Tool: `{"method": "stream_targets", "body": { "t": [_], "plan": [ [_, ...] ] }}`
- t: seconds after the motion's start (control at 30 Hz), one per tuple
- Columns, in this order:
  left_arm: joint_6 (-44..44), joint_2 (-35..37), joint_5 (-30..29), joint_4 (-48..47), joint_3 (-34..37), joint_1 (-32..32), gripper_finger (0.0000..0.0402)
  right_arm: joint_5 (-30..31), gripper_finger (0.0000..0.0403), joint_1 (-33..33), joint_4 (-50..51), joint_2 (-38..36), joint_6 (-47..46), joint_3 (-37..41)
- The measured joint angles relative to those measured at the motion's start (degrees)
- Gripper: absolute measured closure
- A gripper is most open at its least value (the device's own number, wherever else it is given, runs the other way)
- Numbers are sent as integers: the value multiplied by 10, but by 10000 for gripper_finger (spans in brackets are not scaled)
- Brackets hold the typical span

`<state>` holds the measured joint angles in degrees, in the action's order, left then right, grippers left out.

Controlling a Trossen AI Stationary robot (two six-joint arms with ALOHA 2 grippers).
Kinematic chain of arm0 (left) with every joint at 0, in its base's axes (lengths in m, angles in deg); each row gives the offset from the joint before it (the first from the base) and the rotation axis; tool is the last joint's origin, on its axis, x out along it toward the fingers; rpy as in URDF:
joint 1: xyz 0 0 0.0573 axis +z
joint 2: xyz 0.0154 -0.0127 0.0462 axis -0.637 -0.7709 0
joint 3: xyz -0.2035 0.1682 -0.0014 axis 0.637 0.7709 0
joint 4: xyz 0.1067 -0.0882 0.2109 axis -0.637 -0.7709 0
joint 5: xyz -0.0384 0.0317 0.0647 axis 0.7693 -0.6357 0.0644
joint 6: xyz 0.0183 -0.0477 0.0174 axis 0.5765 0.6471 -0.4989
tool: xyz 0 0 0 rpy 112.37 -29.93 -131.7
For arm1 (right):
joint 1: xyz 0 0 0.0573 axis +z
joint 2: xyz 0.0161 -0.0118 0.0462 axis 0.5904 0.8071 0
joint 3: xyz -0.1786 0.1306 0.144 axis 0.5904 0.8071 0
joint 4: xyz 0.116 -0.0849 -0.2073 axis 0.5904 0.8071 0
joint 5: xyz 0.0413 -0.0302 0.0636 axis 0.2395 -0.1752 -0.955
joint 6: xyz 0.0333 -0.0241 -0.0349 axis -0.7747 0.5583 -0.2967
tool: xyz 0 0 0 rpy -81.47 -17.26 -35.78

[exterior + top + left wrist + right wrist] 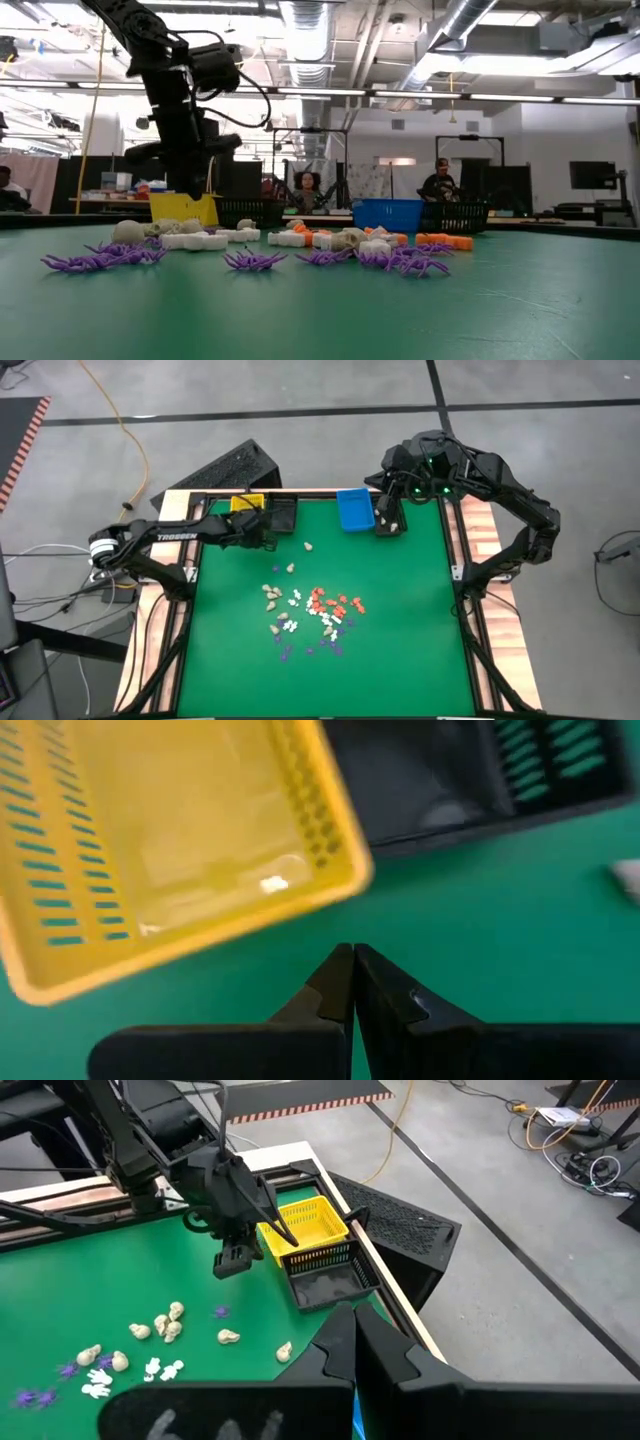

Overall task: Sort Halloween decoration
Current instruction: Adjust the colored baskets

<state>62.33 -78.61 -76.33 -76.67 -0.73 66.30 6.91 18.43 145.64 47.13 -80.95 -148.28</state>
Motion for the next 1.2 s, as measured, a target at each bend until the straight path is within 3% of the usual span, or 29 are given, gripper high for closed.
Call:
{"method": "stream_targets", "body": {
  "t": [0.17,0.33,0.47,0.7,0.9,1.2],
  "plan": [
    [-5,8,-10,-43,-66,-17,401,0,382,0,1,0,0,0],
    [30,8,-162,-222,-125,0,401,0,382,0,2,0,-3,0],
    [76,8,-213,-301,-120,39,401,0,382,0,1,3,-4,0],
    [35,3,-153,-173,-54,106,402,0,382,2,3,8,-4,0],
    [39,3,-158,-155,-28,150,401,0,382,9,3,8,-4,0],
    [22,-7,-141,-111,-12,168,401,0,382,9,3,8,-4,0]
  ]
}}
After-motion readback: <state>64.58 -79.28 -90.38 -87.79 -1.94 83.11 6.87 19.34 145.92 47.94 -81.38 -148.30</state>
